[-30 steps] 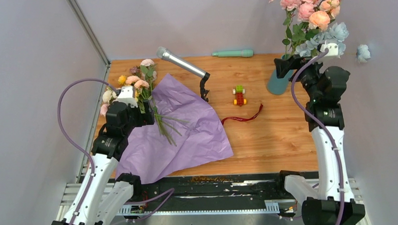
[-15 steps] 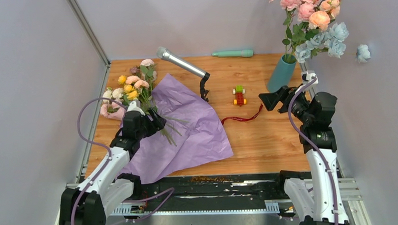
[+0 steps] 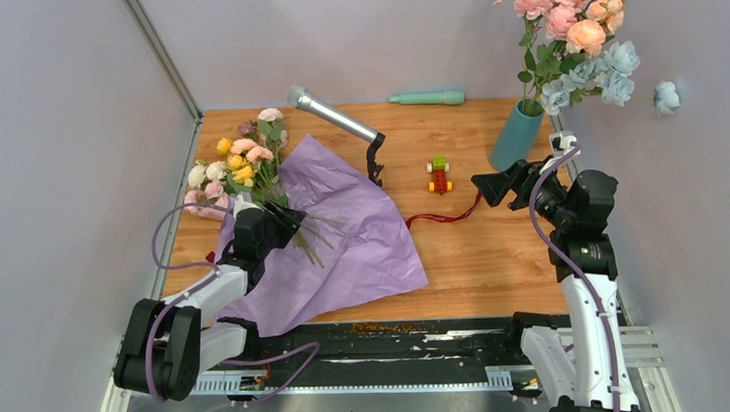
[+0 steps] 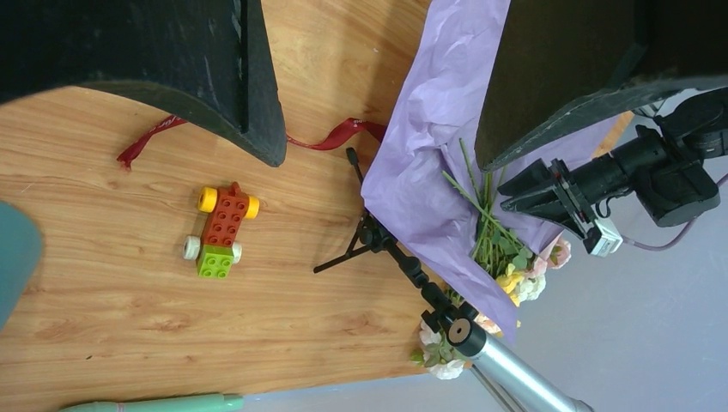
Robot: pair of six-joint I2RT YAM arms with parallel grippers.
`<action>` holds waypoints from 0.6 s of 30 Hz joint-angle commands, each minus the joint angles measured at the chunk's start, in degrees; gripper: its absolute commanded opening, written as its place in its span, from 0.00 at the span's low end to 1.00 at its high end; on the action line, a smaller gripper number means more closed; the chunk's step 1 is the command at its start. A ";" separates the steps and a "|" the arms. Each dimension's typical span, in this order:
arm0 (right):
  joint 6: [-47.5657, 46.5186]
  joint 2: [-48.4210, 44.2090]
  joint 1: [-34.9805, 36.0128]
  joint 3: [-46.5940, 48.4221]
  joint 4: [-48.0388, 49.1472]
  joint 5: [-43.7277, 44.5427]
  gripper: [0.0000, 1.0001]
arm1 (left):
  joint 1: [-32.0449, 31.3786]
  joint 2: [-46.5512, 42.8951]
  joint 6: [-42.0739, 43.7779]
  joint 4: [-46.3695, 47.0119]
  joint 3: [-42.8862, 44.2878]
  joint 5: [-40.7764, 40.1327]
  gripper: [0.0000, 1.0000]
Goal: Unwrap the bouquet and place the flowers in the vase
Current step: Pick up the fake flower from the wrapping paper.
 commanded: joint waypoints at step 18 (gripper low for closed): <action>-0.73 0.51 -0.09 2.05 -0.63 -2.15 0.82 | 0.16 17.84 -9.28 21.30 1.98 -0.64 0.50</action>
